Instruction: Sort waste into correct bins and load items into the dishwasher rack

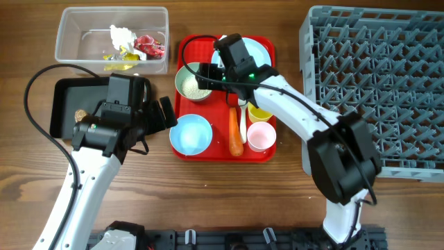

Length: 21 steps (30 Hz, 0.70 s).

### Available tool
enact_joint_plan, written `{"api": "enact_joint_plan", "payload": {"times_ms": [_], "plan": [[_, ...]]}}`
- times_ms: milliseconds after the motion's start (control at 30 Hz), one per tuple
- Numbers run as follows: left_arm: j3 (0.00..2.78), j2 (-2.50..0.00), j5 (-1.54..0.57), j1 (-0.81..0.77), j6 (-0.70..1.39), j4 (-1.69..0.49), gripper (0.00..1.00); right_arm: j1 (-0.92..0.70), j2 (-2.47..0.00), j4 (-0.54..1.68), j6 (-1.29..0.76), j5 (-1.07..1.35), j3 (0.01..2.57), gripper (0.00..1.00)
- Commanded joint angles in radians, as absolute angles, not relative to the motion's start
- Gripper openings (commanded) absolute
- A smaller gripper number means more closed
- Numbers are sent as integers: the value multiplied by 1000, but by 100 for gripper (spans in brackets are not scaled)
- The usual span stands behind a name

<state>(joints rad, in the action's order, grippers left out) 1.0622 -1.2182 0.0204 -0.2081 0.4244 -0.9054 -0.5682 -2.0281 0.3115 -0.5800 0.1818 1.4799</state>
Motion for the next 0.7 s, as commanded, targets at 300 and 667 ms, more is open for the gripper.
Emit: {"api": "enact_joint_plan", "payload": {"times_ms": [300, 667], "plan": [[1064, -1231, 16, -203, 435, -907, 100, -569, -2123, 287, -640, 152, 1477, 56], [1064, -1252, 16, -203, 435, -913, 100, -569, -2158, 284, -657, 152, 1477, 11]]}}
